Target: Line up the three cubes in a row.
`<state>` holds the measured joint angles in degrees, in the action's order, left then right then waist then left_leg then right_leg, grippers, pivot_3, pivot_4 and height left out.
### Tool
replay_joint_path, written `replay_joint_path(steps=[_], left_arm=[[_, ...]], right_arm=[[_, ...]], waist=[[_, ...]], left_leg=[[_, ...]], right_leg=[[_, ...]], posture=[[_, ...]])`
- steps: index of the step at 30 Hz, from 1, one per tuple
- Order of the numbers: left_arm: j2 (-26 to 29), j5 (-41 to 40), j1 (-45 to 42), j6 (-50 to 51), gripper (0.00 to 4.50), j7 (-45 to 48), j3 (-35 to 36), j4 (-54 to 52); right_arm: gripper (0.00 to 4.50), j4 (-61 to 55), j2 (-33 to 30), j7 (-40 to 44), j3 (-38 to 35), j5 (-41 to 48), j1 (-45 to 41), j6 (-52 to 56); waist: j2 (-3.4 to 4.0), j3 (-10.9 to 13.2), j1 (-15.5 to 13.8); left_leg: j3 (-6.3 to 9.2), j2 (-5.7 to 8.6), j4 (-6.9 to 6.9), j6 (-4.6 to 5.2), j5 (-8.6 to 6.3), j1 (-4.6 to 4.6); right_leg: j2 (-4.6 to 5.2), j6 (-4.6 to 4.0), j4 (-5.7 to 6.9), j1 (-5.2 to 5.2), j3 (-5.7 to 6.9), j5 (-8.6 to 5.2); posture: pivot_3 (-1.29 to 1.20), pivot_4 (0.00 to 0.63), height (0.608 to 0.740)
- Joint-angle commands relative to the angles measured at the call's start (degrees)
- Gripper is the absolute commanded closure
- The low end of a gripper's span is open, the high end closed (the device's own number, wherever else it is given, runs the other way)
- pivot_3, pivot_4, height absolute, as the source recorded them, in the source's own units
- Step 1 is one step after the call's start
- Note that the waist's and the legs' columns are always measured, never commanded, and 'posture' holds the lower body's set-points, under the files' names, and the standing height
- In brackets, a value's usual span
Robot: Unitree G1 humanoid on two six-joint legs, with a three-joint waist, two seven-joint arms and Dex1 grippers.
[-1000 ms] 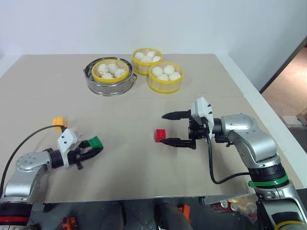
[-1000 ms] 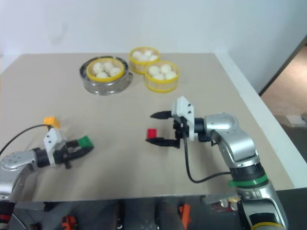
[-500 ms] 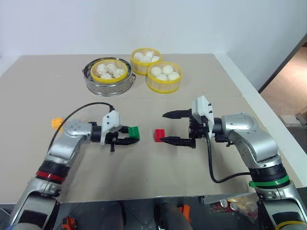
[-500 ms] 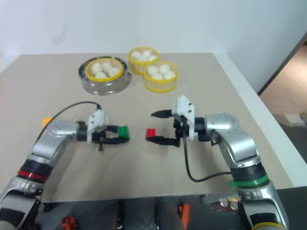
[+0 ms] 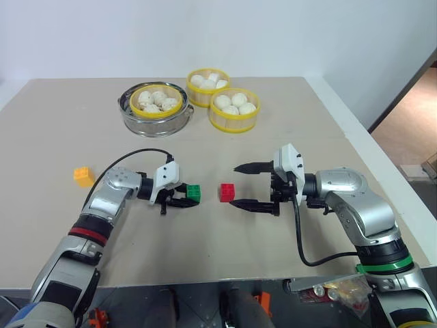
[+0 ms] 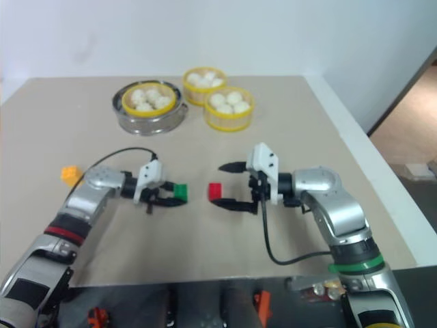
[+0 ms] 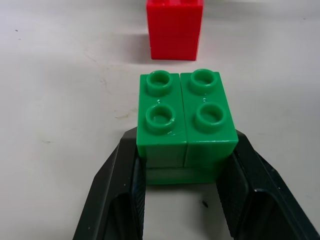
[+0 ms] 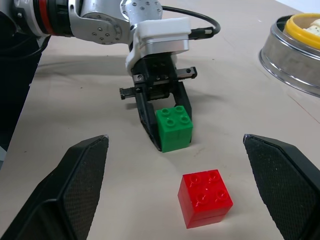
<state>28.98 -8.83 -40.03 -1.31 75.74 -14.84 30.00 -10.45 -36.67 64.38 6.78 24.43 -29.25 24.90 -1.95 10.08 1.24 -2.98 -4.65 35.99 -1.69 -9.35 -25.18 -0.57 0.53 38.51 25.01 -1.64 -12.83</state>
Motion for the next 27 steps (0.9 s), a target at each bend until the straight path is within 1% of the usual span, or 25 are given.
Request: replay_joint_path(steps=[1,8,15,16,20,22,24,27], left_arm=[[-0.1,0.9,-1.4,-2.5,3.16,1.7,0.2,1.4],[-1.1,2.7,-2.0,-4.0,3.16,2.5,-0.6,3.7],[-1.3,5.2,-3.0,-5.2,3.16,0.0,-0.5,6.0],[-1.3,5.2,-3.2,-4.6,2.14,0.0,-0.5,6.2],[-0.9,5.3,-3.5,-4.6,0.85,0.7,-0.5,5.4],[-0.4,5.4,-3.3,-4.6,0.11,0.5,-0.3,4.0],[0.9,4.0,-2.5,-2.1,0.02,0.8,0.8,-0.4],[5.4,-1.6,0.6,7.2,0.02,1.2,5.2,-13.1]], right_arm=[[0.0,-1.0,-0.1,-0.3,-1.1,0.1,0.2,-1.1],[0.0,-0.4,1.8,-1.3,-1.5,1.7,0.2,-0.1],[0.0,-0.8,1.3,-0.9,0.0,0.3,0.6,-0.7],[0.0,-0.9,1.3,-0.9,0.1,0.2,0.7,-0.6],[0.0,-1.3,1.3,-1.0,0.0,0.1,0.4,-0.1],[0.0,-1.6,1.3,-1.0,-0.1,0.2,0.3,0.1],[0.0,-1.9,1.1,-1.2,-0.3,0.2,0.2,0.3],[0.0,-2.7,0.7,-1.7,-0.7,0.4,0.2,0.9]], waist=[[0.0,0.0,0.0],[0.0,0.0,0.0],[0.0,0.0,0.0],[0.0,0.0,0.0],[0.0,0.0,0.0],[0.0,0.0,0.0],[0.0,0.0,0.0],[0.0,0.0,0.3]], left_leg=[[0.0,0.0,0.0,0.0,0.0,0.0],[0.02,0.0,0.14,0.0,0.0,0.02],[0.02,0.0,0.32,0.0,0.0,0.03],[0.03,0.0,0.32,0.0,0.0,0.05],[0.04,0.01,0.37,0.02,0.02,0.09],[0.03,0.0,0.37,0.02,0.01,0.1],[0.03,0.0,0.36,0.01,0.01,0.07],[0.0,-0.02,0.28,0.0,0.0,0.0]], right_leg=[[0.0,0.0,0.01,0.0,0.0,0.0],[0.0,-0.01,0.17,0.0,0.0,-0.01],[0.0,0.0,0.32,-0.03,-0.01,-0.01],[0.0,0.0,0.36,-0.03,-0.01,0.0],[-0.01,-0.03,0.48,-0.02,-0.03,0.01],[-0.02,-0.04,0.48,-0.01,-0.05,0.0],[-0.03,-0.07,0.48,0.01,-0.05,-0.04],[-0.05,-0.08,0.49,0.11,-0.12,-0.1]], posture=[[0.0,0.15,0.74],[0.0,0.15,0.74],[0.0,0.15,0.74],[0.0,0.15,0.74],[0.0,0.15,0.74],[0.0,0.15,0.74],[0.0,0.15,0.74],[0.0,0.15,0.74]])
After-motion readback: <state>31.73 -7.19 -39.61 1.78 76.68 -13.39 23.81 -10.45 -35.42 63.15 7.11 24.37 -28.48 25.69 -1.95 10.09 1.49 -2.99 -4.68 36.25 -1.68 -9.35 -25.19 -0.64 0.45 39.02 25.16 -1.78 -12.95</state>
